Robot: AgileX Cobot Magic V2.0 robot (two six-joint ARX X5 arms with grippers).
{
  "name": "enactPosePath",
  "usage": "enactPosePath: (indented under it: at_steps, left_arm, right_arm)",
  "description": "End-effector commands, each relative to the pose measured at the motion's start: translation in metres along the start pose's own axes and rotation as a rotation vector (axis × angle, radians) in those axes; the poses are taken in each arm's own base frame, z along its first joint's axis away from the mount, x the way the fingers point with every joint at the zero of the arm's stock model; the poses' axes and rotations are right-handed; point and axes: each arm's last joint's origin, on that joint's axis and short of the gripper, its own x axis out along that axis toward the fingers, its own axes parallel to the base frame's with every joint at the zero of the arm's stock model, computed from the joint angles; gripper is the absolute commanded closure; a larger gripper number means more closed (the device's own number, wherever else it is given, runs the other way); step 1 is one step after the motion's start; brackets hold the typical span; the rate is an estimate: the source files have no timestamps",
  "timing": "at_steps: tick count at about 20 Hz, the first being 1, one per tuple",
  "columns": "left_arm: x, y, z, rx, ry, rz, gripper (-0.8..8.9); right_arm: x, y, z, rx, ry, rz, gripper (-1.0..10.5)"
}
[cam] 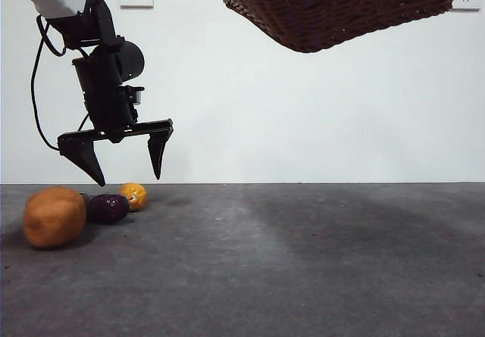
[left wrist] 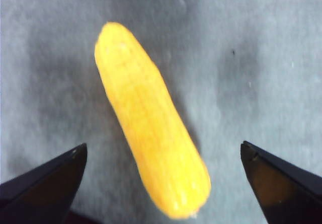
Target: Help me put the vegetables on the table into the basket
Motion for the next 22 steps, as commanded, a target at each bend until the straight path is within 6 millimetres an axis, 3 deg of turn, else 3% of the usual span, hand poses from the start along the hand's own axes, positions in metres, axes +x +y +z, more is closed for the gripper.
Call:
enactPosePath:
  at_steps: [1,5,13,15,18,22]
  left_arm:
    - [0.014,0.004,0.000,-0.006,0.000,0.007,0.91]
    - [0.030,0.006,-0.004,-0.012,0.035,0.029,0.91]
    - [0.038,0.006,-0.007,-0.037,0.047,0.040,1.03]
    - [0.038,0.005,-0.007,-0.037,0.043,0.037,2.05]
    - [0.039,0.003,-0.007,-0.034,0.044,0.036,2.44]
    - [0.049,-0.004,-0.012,-0.021,0.071,0.017,3.73]
  right_arm:
    - [-0.001,0.002,0.002,-0.012,-0.016,0.013,9.6]
    - [-0.001,0.002,0.001,-0.017,-0.013,0.013,9.6]
    - [-0.001,0.002,0.000,-0.016,-0.004,0.014,9.6]
    - [-0.001,0.002,0.000,-0.016,-0.003,0.013,9.6]
    - [-0.001,0.002,0.000,-0.015,-0.001,0.013,9.6]
    - [-0.001,0.002,0.000,-0.014,0.002,0.013,9.6]
